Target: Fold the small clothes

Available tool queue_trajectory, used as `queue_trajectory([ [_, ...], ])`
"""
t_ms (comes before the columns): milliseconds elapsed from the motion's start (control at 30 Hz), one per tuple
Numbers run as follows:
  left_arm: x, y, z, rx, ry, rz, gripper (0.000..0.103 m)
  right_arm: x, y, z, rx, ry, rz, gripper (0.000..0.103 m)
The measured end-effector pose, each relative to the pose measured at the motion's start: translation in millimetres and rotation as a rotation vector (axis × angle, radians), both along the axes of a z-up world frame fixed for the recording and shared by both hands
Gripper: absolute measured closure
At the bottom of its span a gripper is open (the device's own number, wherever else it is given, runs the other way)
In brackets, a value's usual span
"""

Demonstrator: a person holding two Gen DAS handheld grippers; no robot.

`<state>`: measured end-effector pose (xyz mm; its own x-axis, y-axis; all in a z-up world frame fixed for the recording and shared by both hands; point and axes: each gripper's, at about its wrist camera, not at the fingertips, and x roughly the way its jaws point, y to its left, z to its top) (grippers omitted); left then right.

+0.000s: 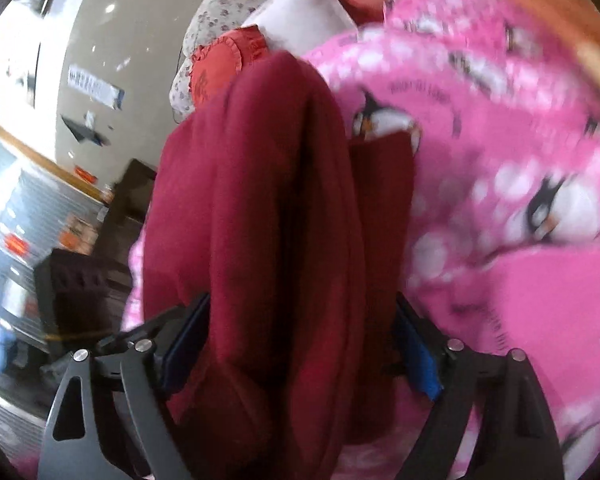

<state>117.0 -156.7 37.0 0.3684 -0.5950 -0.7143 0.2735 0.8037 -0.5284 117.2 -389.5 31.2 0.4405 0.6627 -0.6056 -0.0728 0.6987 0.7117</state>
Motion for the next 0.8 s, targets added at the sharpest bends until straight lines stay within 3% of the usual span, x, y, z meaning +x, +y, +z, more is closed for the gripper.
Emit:
queue_trajectory([
  [133,-12,16,17,-0.039,0.010,-0.013,0.038,-12,15,27,-0.062,-0.069,0.037,0.062],
  [267,-47,42,48,-0.003,-0.032,-0.027,0.038,-31,35,57,-0.048,-0.107,0.094,0.066],
  [400,-80,70,62,0.070,-0.009,-0.018,0.038,-60,70,70,-0.018,-0.102,0.162,0.066],
  [533,-114,95,49,0.141,0.047,0.003,0.038,-92,109,54,0.005,-0.053,0.218,0.066],
  [667,-134,110,9,0.184,0.129,0.030,0.037,-113,137,23,-0.035,0.029,0.248,0.062],
  [733,-141,118,0,0.177,0.102,0.064,0.029,-123,143,15,-0.121,0.026,0.251,0.061],
  [800,-145,121,5,0.187,0.079,0.084,0.027,-132,139,25,-0.153,-0.006,0.253,0.061],
])
